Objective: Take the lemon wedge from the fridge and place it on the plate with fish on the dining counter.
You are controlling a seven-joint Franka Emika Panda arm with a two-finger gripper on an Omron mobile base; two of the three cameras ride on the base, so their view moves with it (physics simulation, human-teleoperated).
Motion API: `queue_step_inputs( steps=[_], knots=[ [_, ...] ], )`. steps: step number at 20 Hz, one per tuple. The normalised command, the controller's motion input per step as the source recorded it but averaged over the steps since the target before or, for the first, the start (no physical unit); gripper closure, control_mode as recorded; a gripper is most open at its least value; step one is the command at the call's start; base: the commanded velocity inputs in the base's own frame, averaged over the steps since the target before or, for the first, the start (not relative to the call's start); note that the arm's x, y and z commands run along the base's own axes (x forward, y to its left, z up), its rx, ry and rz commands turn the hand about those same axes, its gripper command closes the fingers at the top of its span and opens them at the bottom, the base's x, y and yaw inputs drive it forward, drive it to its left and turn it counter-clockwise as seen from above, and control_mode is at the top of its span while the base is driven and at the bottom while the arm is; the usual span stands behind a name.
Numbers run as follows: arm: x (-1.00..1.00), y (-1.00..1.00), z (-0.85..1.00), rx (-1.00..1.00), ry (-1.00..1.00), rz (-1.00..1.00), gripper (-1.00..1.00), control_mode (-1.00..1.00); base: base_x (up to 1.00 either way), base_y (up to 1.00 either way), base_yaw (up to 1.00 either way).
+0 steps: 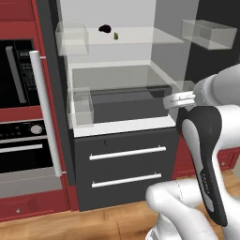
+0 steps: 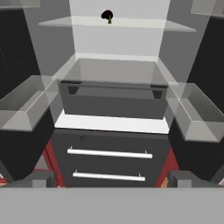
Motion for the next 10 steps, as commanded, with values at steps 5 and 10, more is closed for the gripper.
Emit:
queue_step_inputs(
  steps=[5, 10],
  knots=[
    [0.04, 0.00, 0.03, 0.01, -0.04, 0.00, -1.00, -1.00, 0.00, 0.00, 0.00],
    [0.00, 0.00, 0.00, 0.00, 0.00, 0.00, -1.00, 1.00, 0.61, 0.08, 0.00]
  ],
)
